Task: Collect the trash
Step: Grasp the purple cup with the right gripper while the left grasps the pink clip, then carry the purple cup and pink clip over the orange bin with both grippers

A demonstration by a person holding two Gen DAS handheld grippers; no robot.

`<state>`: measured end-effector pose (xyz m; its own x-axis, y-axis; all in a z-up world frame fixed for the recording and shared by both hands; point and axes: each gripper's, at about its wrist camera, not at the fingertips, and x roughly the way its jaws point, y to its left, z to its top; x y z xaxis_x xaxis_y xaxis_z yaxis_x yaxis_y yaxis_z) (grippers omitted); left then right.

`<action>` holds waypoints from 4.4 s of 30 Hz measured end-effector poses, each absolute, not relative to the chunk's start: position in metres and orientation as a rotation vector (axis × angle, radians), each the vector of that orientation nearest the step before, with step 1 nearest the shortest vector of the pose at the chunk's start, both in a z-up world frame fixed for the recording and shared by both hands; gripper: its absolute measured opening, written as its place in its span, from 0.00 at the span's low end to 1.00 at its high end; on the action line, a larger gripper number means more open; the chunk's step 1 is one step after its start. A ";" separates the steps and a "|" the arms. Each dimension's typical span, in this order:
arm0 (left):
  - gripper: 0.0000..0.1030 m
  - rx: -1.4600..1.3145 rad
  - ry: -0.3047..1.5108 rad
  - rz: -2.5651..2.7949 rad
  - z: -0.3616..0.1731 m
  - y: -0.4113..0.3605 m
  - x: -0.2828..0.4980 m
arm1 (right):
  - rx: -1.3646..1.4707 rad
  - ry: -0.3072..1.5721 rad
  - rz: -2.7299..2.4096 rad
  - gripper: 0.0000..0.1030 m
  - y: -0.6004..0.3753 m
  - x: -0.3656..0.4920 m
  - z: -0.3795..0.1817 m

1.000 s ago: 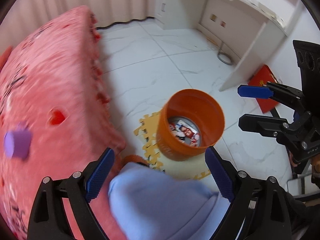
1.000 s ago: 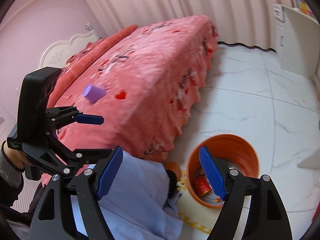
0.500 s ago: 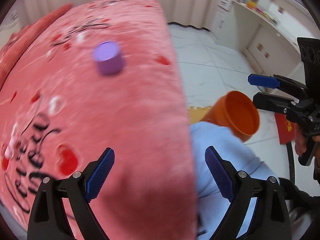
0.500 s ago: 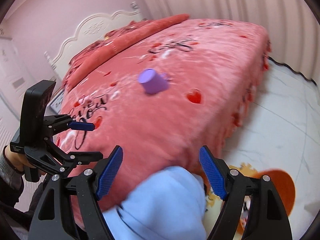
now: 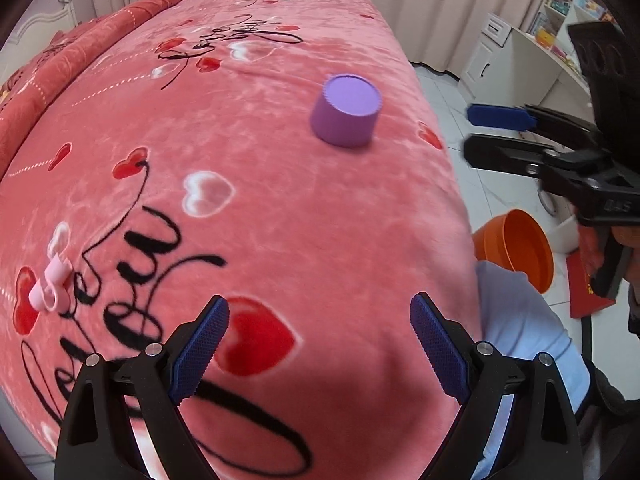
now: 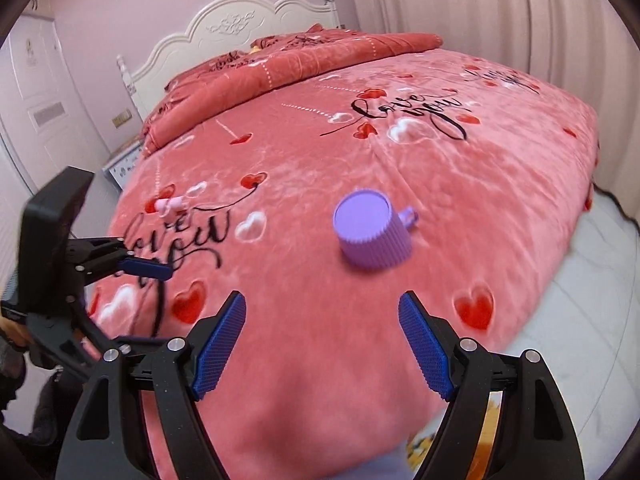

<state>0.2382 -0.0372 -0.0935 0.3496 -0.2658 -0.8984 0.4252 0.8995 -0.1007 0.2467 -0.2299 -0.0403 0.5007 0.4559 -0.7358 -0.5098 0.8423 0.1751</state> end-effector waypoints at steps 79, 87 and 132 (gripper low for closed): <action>0.57 -0.010 1.089 -0.228 -0.121 0.170 0.290 | -0.111 0.926 0.853 0.46 -0.078 0.274 -0.072; 0.57 -0.008 1.083 -0.261 -0.113 0.150 0.279 | -0.095 0.953 0.848 0.46 -0.100 0.257 -0.077; 0.57 0.199 0.968 -0.548 -0.024 -0.092 0.142 | 0.077 0.784 0.586 0.03 -0.325 0.068 -0.009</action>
<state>0.1421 -0.0919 -0.0242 0.4442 -0.3518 -0.8240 0.5248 0.8476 -0.0789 0.0682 -0.3247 -0.0086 0.5583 0.5242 -0.6431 -0.4687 0.8388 0.2768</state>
